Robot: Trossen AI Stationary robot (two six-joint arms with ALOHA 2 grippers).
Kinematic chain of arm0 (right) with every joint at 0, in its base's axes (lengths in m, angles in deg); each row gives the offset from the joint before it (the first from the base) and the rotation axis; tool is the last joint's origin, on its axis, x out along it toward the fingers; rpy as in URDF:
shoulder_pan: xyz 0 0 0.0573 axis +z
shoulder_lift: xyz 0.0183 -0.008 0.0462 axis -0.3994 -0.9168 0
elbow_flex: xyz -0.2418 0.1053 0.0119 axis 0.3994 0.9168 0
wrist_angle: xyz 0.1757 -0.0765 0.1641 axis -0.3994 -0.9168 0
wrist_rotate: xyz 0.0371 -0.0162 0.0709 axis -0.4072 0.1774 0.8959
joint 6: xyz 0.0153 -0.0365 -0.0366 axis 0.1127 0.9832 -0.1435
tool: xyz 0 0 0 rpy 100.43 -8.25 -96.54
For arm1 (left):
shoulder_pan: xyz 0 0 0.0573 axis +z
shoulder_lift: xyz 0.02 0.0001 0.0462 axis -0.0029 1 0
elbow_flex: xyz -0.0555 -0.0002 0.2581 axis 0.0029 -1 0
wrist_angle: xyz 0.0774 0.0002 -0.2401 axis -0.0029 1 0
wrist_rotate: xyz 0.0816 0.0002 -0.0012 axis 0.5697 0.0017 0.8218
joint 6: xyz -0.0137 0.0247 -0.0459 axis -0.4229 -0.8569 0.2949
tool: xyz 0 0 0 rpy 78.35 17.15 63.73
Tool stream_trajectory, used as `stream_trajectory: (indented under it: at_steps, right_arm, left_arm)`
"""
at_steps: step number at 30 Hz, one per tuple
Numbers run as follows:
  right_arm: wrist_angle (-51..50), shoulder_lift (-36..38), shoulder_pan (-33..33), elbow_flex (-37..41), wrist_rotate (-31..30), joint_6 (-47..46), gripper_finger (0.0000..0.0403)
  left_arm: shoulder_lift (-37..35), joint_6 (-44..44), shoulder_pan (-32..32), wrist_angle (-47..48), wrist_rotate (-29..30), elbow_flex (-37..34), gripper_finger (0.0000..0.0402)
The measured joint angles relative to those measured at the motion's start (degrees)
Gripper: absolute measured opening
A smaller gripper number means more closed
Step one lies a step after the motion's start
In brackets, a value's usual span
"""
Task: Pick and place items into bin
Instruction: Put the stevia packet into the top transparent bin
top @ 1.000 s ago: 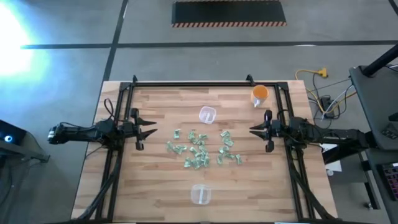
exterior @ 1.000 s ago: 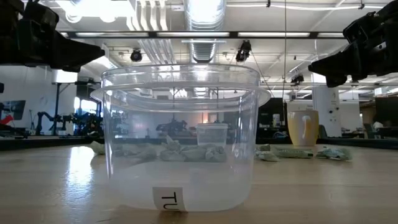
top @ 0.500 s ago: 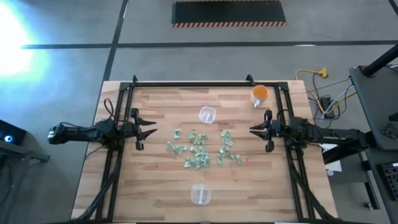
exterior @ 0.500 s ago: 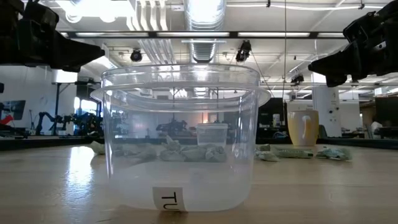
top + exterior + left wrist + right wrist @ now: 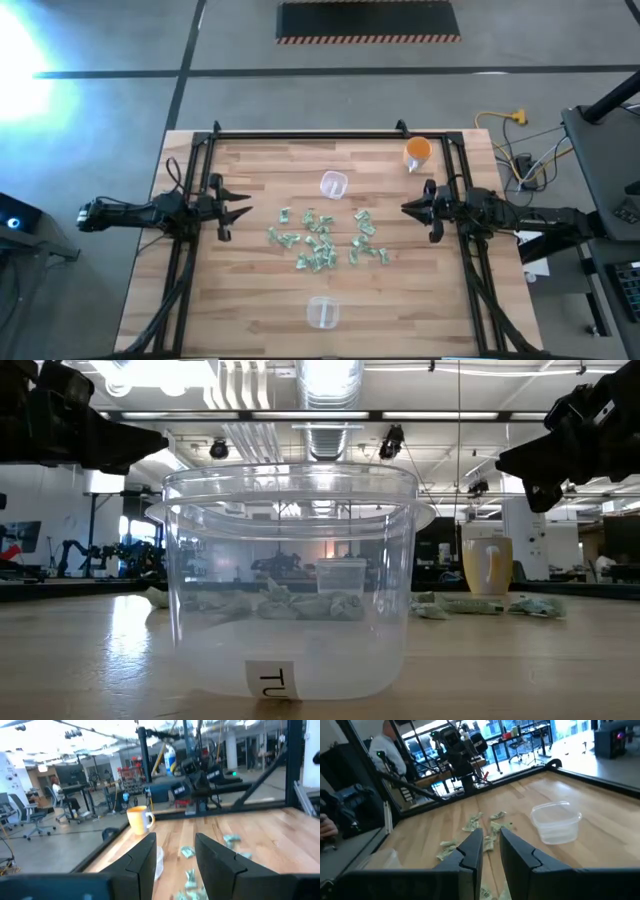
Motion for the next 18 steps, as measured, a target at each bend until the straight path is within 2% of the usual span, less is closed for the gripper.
stream_trajectory:
  at_steps: [5, 10, 14, 18]
  right_arm:
    - [-0.2, 0.0, 0.0, 0.0, 0.0, -2.1, 0.0057]
    - [-0.3, 0.0, 0.0, 0.0, 0.0, -2.0, 0.0057]
    - [1.5, 0.0, 0.0, 0.0, 0.0, 1.5, 0.0057]
    - [5.8, 0.0, 0.0, 0.0, 0.0, 8.1, 0.0057]
  left_arm:
    - [0.0, 0.0, 0.0, -5.3, -2.1, 0.0, 0.0118]
    - [0.0, -2.3, 0.0, -6.5, -2.3, 0.0, 0.0118]
    - [0.2, -6.0, 0.0, -12.8, 3.9, 0.0, 0.0118]
    - [0.0, -6.7, 0.0, -18.6, 14.9, 0.0, 0.0118]
